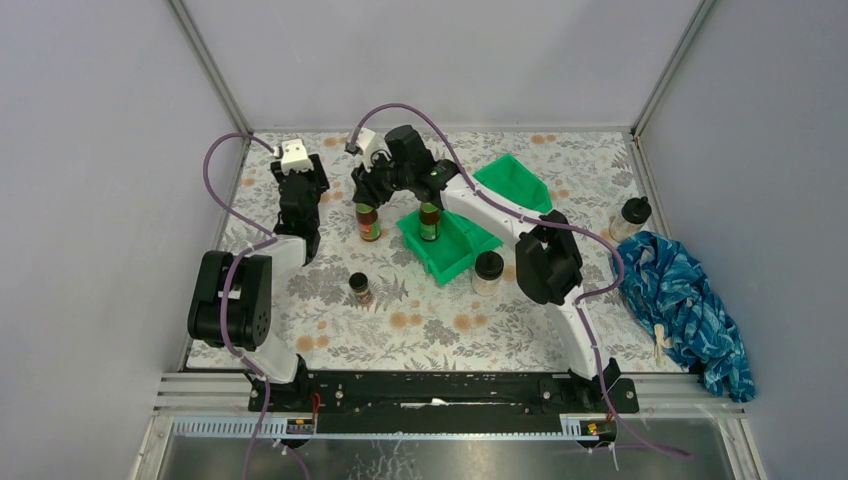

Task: Organize the condiment bottles
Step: Pick up the bottle from the center of the board.

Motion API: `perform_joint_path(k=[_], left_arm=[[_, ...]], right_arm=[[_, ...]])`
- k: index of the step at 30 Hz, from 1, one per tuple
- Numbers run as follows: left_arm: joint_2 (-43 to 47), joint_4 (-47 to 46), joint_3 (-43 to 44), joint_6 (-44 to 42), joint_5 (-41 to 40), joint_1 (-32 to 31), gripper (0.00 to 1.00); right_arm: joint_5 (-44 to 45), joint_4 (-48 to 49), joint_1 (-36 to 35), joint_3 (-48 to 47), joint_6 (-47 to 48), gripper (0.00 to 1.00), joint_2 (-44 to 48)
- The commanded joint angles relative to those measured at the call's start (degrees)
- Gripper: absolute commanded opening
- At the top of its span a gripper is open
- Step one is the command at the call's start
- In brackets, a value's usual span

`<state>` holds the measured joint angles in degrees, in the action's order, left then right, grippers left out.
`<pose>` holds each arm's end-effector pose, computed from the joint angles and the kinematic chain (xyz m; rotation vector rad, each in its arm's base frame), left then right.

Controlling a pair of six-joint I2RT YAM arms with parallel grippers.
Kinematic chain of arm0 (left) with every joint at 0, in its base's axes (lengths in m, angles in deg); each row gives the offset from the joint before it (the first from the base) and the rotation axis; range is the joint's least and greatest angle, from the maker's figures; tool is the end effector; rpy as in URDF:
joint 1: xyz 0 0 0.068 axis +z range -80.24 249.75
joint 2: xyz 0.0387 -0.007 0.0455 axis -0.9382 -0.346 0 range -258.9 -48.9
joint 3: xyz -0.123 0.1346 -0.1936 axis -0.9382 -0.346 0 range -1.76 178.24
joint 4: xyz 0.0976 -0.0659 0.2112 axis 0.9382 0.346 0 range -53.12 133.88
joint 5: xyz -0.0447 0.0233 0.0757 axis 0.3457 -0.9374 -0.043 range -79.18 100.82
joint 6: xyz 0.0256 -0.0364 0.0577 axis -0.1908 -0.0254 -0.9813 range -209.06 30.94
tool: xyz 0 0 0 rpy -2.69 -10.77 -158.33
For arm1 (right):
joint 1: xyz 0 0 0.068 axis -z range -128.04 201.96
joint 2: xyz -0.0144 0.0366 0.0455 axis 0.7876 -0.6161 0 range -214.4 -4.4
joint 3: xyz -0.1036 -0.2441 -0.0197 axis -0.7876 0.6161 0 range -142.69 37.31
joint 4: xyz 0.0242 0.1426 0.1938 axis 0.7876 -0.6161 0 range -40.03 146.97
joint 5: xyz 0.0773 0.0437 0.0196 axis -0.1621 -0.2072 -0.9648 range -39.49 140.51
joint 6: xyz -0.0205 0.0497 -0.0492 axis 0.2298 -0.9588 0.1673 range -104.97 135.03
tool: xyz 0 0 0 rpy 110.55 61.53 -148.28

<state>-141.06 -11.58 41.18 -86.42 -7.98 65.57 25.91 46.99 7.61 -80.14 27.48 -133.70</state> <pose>0.3531 -0.0063 0.2381 -0.2347 1.5684 0.1668 0.3642 0.3913 0.2770 -1.1962 1.5994 0.7818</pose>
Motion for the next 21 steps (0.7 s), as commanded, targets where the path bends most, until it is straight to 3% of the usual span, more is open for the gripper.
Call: perform_joint_path(k=[1,21], left_arm=[[1.10,-4.51,-0.75,-1.14,-2.23,-0.53,0.61],[-0.03,-5.18,-0.93,-1.84,-3.87,-2.31,0.61]], right_arm=[[0.34,1.45,-0.84,-0.36,0.65,0.00,5.46],[0.91,2.42,-1.34,2.09,0.49,0.00,11.57]])
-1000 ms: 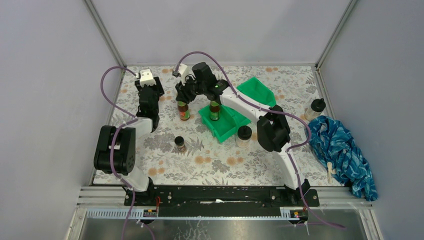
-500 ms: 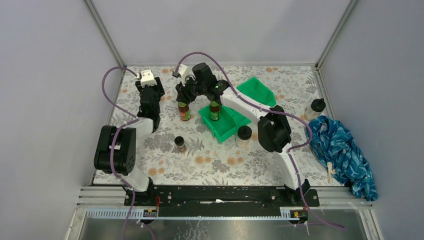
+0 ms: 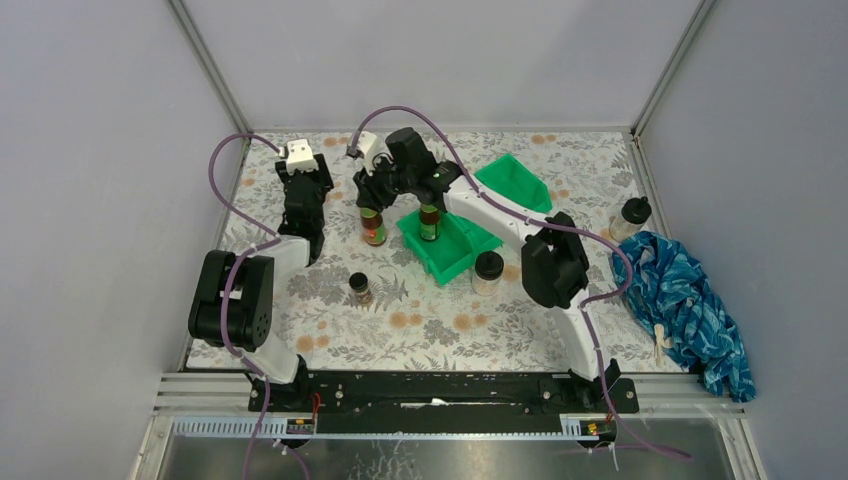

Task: Organize the condiment bottles
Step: Pick up the bottle from the center of the board, then place the bottle in the storage box.

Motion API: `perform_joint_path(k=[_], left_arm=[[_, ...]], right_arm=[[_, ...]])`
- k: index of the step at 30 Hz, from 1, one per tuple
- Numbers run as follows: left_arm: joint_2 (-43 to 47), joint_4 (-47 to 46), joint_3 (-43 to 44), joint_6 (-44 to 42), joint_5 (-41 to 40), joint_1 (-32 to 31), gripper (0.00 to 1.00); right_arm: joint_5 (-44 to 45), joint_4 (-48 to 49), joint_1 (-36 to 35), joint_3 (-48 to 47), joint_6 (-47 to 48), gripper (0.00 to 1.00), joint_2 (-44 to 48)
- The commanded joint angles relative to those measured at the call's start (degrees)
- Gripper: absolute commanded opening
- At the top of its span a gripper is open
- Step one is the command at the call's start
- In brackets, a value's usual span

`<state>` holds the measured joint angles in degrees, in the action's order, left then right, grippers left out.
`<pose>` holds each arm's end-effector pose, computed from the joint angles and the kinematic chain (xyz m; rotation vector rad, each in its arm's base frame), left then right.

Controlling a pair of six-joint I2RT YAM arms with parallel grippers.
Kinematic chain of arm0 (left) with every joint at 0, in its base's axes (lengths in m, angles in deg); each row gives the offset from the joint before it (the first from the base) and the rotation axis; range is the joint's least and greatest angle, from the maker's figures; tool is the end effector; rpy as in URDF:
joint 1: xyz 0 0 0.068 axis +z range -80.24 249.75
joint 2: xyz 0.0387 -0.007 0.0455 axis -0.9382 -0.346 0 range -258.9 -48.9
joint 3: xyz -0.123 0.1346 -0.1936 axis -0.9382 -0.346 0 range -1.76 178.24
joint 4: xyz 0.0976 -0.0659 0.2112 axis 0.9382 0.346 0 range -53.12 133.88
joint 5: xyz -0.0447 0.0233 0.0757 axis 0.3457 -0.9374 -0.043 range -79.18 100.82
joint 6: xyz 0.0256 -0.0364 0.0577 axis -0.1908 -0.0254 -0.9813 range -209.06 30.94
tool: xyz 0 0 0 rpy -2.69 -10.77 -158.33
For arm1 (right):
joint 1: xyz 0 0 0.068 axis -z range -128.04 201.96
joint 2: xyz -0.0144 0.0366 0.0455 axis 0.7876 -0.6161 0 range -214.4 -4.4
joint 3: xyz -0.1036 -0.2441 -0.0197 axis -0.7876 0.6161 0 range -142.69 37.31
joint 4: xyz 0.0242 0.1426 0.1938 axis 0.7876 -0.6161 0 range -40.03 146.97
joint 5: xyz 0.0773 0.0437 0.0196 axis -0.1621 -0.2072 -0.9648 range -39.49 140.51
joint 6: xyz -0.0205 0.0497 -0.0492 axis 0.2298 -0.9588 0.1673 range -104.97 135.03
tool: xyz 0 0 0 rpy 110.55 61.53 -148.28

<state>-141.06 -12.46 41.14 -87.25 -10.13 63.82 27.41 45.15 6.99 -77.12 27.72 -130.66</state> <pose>0.3521 -0.0148 0.2399 -0.2305 1.5554 0.1808 0.3526 0.3859 0.2814 -1.2051 1.6321 0.7603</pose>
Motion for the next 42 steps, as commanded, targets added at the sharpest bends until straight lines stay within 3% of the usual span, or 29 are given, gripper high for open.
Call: perform_joint_path(k=[1,18,42], left_arm=[[-0.14,-4.36,-0.88,-1.01,-1.73,-0.58,0.61],[-0.18,-4.89,-1.38,-1.36,-3.23,-2.22,0.61],[0.01,-7.54,-1.32,-4.69,-6.69,-8.12,0.62]], right_arm=[[-0.71,4.18,-0.72,-0.88,0.23,0.00,8.95],[0.82,4.67,-2.90,4.36,0.45,0.00,18.56],[9.96,7.60,-9.17,23.04,0.28,0.00,35.90]])
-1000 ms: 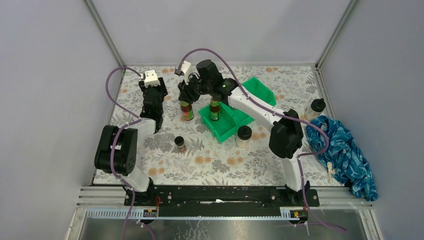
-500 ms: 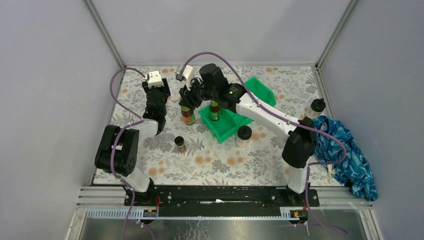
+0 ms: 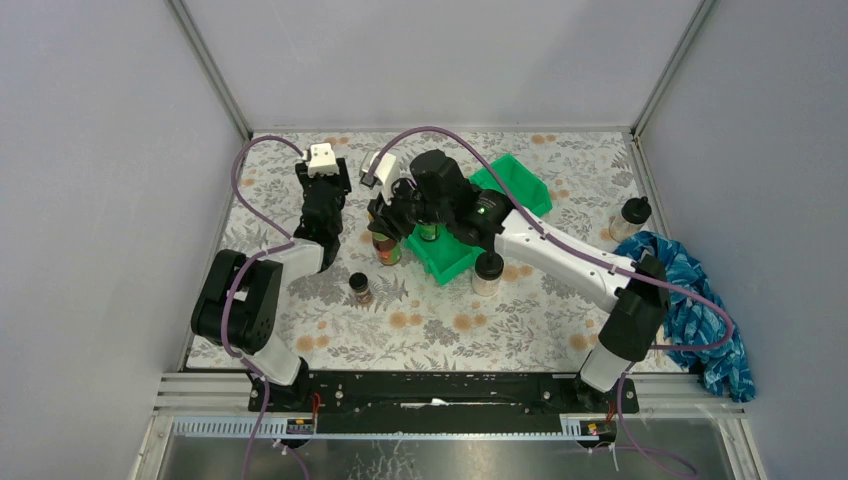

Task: Organize the condiment bottles
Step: Place the bottle in the storage box.

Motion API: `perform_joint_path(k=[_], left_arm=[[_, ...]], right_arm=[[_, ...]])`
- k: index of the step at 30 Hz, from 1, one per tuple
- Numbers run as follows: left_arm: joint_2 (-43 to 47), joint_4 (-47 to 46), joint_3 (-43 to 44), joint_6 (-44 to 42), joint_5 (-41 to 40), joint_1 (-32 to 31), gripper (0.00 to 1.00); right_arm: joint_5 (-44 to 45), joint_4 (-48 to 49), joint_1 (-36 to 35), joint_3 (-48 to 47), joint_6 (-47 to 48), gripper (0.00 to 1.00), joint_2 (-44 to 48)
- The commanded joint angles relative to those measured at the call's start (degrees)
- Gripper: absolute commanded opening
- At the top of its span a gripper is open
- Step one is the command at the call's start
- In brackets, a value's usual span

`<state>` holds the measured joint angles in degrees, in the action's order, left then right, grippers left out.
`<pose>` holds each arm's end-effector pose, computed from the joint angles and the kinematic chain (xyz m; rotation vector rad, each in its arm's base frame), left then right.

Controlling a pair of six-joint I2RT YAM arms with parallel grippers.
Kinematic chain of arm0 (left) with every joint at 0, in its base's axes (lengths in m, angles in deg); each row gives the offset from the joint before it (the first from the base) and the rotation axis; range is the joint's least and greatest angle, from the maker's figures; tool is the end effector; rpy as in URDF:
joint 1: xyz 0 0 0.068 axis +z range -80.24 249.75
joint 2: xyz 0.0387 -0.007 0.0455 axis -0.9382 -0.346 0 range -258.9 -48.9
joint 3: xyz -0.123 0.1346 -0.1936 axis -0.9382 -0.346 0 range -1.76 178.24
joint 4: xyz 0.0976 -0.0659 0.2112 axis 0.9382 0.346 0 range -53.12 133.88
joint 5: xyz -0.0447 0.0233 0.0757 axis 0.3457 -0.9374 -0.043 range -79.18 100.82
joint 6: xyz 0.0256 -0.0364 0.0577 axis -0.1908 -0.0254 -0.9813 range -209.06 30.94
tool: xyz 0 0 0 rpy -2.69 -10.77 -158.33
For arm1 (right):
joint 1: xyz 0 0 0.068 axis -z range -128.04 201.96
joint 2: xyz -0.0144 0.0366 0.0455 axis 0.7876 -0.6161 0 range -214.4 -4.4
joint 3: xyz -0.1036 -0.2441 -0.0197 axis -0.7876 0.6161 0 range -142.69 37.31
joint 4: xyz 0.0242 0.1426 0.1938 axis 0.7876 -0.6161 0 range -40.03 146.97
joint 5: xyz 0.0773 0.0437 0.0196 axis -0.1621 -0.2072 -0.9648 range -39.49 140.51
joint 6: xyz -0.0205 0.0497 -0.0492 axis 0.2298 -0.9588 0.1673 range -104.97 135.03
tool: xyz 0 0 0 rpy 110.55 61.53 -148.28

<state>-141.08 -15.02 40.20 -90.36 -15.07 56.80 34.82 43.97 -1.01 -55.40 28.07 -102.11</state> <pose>0.3446 -0.0521 0.2403 -0.1669 1.5384 0.1870 0.2330 0.3360 0.3674 -1.2134 1.5134 0.7289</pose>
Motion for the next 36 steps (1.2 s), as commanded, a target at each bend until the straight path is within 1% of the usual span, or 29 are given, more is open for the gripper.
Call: perform_joint_path(k=[1,14,20,36], left_arm=[[-0.01,-5.15,-0.46,-1.79,-1.93,-1.41,0.62],[0.87,-5.90,-0.70,-3.52,-3.33,-4.04,0.63],[0.56,-6.28,-0.91,-4.35,-3.86,-4.41,0.63],[0.84,-6.76,-1.16,-4.33,-4.77,-4.45,0.63]], right_arm=[[2.90,9.04,-1.52,2.30,-0.22,0.00,8.18],[8.17,9.12,-3.28,10.64,-0.01,0.00,17.61],[9.72,8.81,-3.28,12.61,0.47,0.00,20.76],[15.13,7.33,-3.28,12.90,2.81,0.00,22.61]])
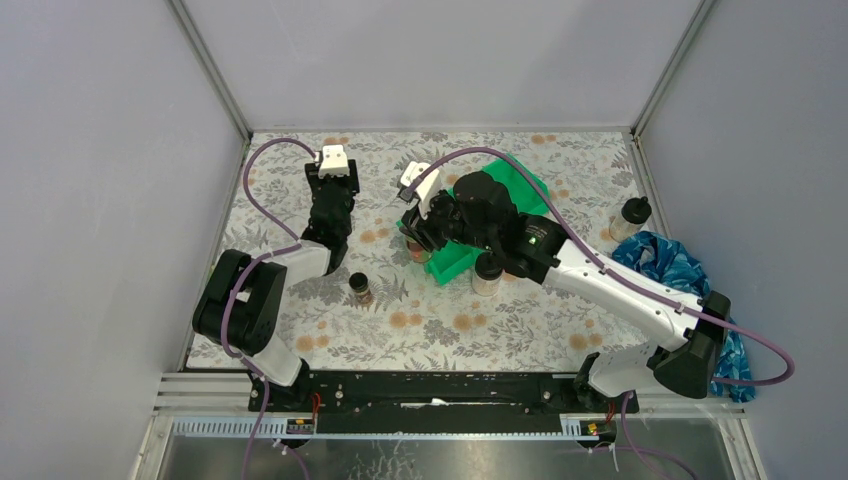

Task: Organize the condiment bottles
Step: Place the bottle in the storage box.

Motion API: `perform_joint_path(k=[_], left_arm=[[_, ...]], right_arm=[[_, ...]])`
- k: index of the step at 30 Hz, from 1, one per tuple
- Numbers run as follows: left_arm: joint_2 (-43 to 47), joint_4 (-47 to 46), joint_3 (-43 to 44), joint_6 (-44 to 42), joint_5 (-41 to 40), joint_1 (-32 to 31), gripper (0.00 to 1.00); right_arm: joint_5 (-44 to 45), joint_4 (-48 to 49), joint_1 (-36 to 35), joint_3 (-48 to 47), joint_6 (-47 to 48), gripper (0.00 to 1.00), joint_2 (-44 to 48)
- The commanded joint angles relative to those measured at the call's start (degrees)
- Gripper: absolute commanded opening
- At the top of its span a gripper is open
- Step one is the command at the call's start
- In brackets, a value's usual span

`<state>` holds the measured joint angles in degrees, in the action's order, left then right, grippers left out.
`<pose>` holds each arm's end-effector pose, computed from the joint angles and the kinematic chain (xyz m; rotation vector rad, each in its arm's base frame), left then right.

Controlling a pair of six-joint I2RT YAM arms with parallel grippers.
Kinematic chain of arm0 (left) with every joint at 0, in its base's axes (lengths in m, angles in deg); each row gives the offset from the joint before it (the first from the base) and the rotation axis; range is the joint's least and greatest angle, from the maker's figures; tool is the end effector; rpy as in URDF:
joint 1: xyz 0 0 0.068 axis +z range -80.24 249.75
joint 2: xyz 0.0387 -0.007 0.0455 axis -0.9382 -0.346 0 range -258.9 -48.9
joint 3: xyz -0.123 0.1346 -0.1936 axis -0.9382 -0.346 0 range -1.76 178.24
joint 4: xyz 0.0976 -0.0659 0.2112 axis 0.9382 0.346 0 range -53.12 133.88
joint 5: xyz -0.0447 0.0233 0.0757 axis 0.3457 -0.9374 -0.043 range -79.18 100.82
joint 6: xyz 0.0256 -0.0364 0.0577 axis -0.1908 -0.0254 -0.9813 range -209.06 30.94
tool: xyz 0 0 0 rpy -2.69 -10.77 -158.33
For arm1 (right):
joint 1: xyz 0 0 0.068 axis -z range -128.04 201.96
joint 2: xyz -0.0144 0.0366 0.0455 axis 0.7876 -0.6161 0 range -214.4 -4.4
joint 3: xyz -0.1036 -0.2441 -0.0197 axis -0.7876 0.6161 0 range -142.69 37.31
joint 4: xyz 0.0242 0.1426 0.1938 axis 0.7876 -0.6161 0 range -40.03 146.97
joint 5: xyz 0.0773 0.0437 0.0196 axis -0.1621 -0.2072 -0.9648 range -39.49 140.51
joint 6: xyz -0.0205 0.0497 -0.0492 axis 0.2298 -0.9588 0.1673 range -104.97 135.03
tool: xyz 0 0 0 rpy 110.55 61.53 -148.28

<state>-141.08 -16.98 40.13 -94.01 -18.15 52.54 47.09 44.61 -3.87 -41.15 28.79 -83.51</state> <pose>0.3388 -0.0743 0.2442 -0.1138 1.5157 0.2099 0.1807 0.2726 0.3930 -1.0825 1.4816 0.5749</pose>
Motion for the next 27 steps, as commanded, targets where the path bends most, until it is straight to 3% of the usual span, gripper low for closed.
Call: perform_joint_path(k=[1,10,27], left_arm=[[0.86,-4.76,-1.06,-0.54,-1.69,-0.19,0.63],[1.05,-5.01,-1.27,-0.35,-2.20,-0.18,0.63],[0.51,-5.37,-1.15,-0.09,-2.51,-0.18,0.64]], right_arm=[[3.04,6.68,-0.42,-1.42,2.28,0.00,3.90],[7.95,7.28,0.20,-1.93,3.73,0.00,3.12],[0.74,10.91,9.15,1.71,-0.68,0.00,3.17]])
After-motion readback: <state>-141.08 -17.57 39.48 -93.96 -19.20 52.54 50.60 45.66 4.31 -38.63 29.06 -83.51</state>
